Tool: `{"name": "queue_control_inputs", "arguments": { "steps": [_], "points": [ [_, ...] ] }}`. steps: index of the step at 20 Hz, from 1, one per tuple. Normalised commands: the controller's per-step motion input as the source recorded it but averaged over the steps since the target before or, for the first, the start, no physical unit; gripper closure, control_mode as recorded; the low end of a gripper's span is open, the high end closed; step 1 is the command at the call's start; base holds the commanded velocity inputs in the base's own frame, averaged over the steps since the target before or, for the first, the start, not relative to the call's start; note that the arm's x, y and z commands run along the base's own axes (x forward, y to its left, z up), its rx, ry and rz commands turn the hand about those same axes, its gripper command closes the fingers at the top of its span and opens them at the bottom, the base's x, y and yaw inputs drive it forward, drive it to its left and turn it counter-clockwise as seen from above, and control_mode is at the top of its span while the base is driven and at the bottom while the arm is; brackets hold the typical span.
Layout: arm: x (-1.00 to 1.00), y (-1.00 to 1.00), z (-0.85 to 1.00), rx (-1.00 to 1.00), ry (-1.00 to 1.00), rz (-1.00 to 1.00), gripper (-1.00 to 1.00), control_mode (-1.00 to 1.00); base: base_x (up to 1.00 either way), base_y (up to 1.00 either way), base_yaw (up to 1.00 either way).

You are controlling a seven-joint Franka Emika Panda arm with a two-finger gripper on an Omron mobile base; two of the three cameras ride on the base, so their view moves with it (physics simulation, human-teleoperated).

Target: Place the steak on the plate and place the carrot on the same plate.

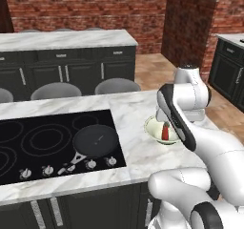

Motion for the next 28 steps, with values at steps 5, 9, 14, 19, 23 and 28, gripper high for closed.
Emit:
{"name": "queue_control_inputs", "arguments": {
  "steps": [5,9,14,19,23,28],
  "points": [
    [0.94,-0.04,-0.59,-0.06,0.02,-0.20,-1.00,-1.00,0.00,0.00,0.00],
    [1.00,0.00,-0.69,0.00,-0.08,-0.11,-1.00,-1.00,0.00,0.00,0.00],
    [0.49,-0.37,-0.28,0.00,-0.02,0.03,-1.00,-1.00,0.00,0.00,0.00],
    [0.45,-0.43,-0.21,0.00,0.00,0.07,-1.00,-1.00,0.00,0.00,0.00],
    [0.18,-0.03,-0.10,0.00,-0.04,0.04,-1.00,-1.00,0.00,0.00,0.00],
    [-0.02,0.00,-0.17,0.03,-0.02,0.03,-1.00,-1.00,0.00,0.00,0.00]
  ]
}}
